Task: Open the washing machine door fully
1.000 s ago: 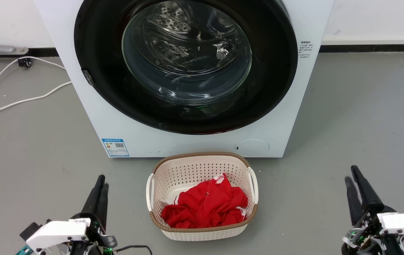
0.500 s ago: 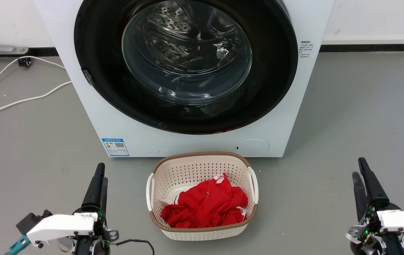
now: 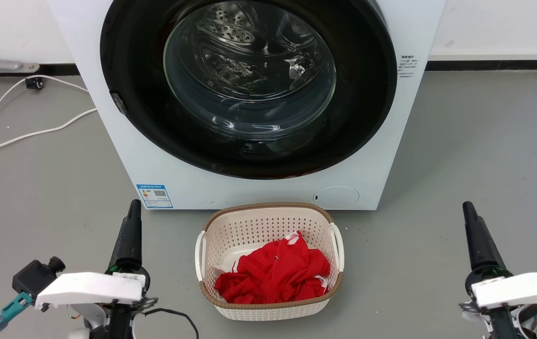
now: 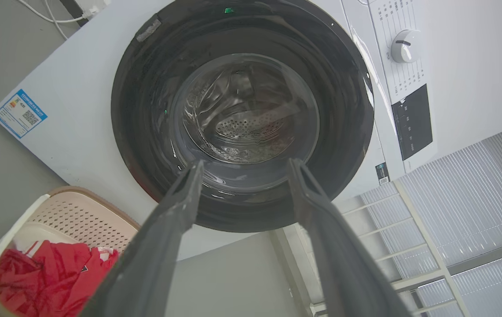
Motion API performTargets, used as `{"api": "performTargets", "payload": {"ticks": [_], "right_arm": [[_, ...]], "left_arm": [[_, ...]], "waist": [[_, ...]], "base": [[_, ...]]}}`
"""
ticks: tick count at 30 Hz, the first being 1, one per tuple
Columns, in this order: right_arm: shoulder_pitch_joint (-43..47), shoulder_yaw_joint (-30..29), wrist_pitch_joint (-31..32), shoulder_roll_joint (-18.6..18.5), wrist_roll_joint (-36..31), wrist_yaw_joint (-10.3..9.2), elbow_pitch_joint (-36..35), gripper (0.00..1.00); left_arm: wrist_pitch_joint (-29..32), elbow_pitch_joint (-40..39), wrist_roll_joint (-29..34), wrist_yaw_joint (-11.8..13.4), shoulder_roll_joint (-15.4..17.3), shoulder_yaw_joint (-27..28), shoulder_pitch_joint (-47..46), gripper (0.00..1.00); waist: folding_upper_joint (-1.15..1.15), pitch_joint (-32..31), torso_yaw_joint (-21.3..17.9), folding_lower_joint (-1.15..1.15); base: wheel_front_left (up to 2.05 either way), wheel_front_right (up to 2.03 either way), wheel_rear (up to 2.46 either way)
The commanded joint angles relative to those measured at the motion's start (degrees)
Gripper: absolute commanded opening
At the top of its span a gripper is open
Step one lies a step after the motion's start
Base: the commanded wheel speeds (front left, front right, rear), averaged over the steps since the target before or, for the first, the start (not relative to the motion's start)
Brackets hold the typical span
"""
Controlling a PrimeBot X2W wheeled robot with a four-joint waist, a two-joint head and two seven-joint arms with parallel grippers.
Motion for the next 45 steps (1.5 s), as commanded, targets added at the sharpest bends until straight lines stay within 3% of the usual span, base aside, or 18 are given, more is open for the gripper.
{"api": "performTargets", "payload": {"ticks": [1, 17, 45], "right_arm": [[-0.56, 0.26, -0.53, -0.15, -2.09, 0.0, -1.31, 1.0], [0.82, 2.32, -3.7, -0.11, -18.46, 0.0, -0.57, 1.0], [2.5, 2.46, -5.93, -0.08, -37.67, 0.0, -0.82, 1.0]], "left_arm": [[-0.51, -1.28, 1.91, 0.11, 0.15, -0.31, -1.06, 1.0], [-3.7, -1.55, 20.84, 1.83, 0.15, -3.23, 0.19, 1.0], [-8.24, 0.91, 40.65, 3.55, 1.24, -6.28, 0.54, 1.0]], "waist": [[0.0, -0.01, 0.0, 0.0], [0.0, -0.38, 0.09, 0.0], [0.0, -0.78, 0.57, 0.0]], "base": [[0.0, 0.0, 0.0], [0.0, 0.0, 0.0], [0.0, 0.0, 0.0]]}}
